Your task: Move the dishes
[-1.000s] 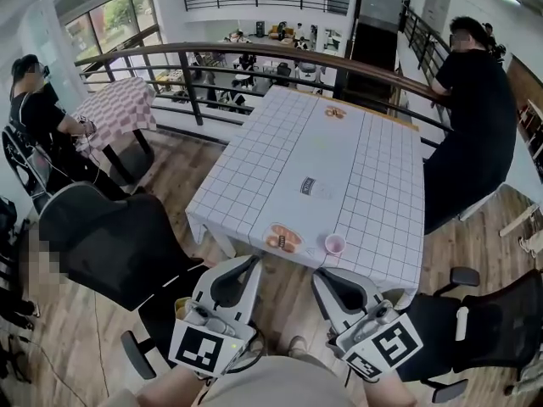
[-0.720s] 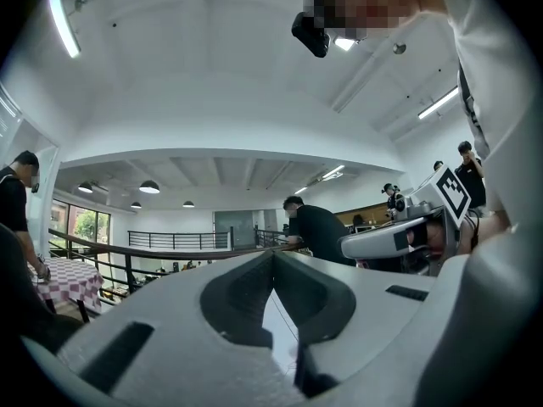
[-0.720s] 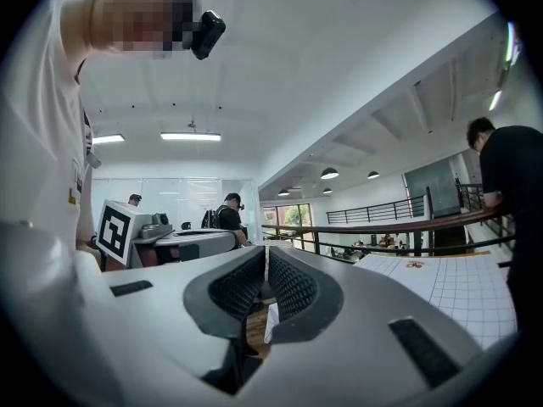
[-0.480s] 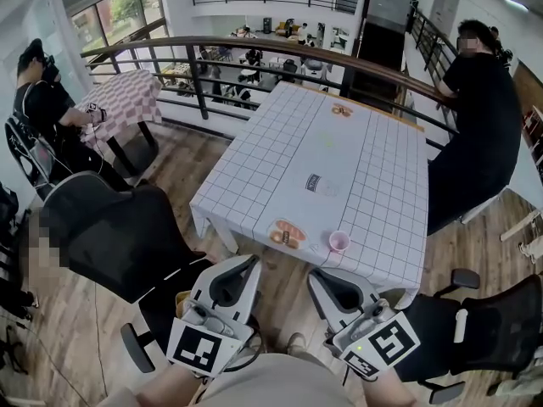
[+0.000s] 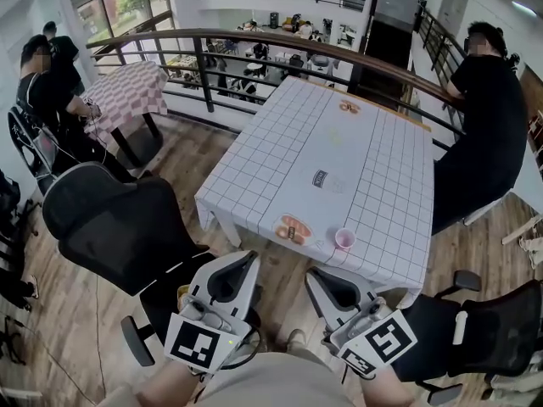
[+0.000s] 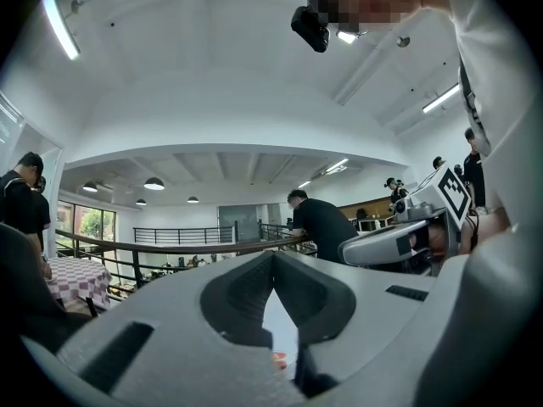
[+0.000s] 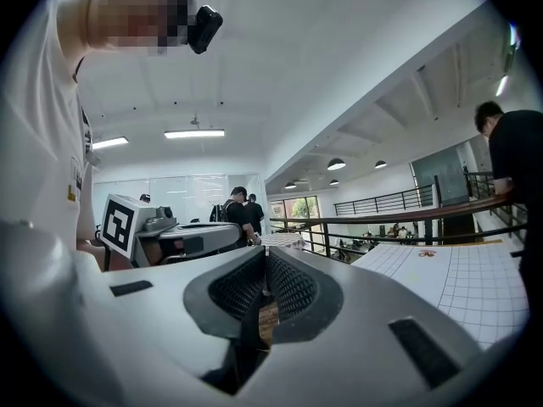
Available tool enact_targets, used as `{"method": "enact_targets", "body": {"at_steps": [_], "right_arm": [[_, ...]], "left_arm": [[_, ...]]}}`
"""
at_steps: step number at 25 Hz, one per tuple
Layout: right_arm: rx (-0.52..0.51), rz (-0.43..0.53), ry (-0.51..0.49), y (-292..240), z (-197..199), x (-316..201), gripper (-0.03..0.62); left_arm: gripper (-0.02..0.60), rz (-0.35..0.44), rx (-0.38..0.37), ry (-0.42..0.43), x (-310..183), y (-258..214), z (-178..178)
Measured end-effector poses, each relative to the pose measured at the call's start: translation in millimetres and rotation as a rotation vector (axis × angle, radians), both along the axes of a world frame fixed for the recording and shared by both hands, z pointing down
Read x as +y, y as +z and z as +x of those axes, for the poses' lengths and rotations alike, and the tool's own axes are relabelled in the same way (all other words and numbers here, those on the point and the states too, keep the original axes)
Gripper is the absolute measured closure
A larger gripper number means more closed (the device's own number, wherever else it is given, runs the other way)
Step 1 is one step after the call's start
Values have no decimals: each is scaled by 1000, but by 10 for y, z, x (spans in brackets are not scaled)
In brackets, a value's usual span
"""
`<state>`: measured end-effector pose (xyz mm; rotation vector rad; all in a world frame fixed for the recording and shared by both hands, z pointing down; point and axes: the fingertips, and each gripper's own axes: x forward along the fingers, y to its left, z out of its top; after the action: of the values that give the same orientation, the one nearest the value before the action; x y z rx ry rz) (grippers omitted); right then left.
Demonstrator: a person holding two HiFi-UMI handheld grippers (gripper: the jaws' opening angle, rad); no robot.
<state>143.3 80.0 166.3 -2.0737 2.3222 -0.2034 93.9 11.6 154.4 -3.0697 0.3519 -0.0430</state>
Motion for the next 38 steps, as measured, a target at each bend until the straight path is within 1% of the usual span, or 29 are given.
{"method": "enact_targets", "body": {"at_steps": [3,6,8,11,13,16,19,21,24,26,28,30,31,35,38], "right_arm": [[-11,-9,-21,59,-76,-80,568],[-17,-17,-43,106,-151,-195,568],[-12,-26,-60,146,-202,-289,568],[-12,-41,-91,253,-324,-440,568],[-12,-52,-129,383,-463,-512,568],[4,-64,-188,636,-662,-600,568],[-19,-87,-226,770,-757,-742,568],[-38,-110,-252,832,-823,-858,568],[-42,-133,-299,972,-954,-1040,568],[-37,-147,-337,1096,-1051,-1136,568],[-40,-161,-363,1220,-1123,-1240,568],[-55,-170,-369,1338,-1165,-1354,568],[-62,-178,-370,1404,-1188,-1397,568],[-63,-221,-397,1706,-1332,-1515,568],[-60,-248,-426,1919,-1451,-1617,568]], "left_arm": [[568,33,-44,-18,-91,62,-71],[568,33,-93,-63,-246,180,-185],[568,27,-131,-93,-352,309,-277],[568,43,-185,-133,-528,574,-465],[567,50,-211,-186,-626,810,-674],[566,38,-232,-303,-749,1157,-1014],[566,41,-307,-359,-888,1362,-1223],[566,11,-365,-375,-962,1504,-1332],[565,-33,-421,-393,-1064,1771,-1496],[565,-55,-463,-419,-1103,1988,-1627],[560,-94,-508,-446,-1144,2240,-1759],[492,-136,-563,-453,-1184,2501,-1861],[482,-154,-592,-454,-1184,2627,-1911],[473,-232,-671,-468,-1141,3107,-2135],[463,-262,-762,-455,-1119,3484,-2309]]}}
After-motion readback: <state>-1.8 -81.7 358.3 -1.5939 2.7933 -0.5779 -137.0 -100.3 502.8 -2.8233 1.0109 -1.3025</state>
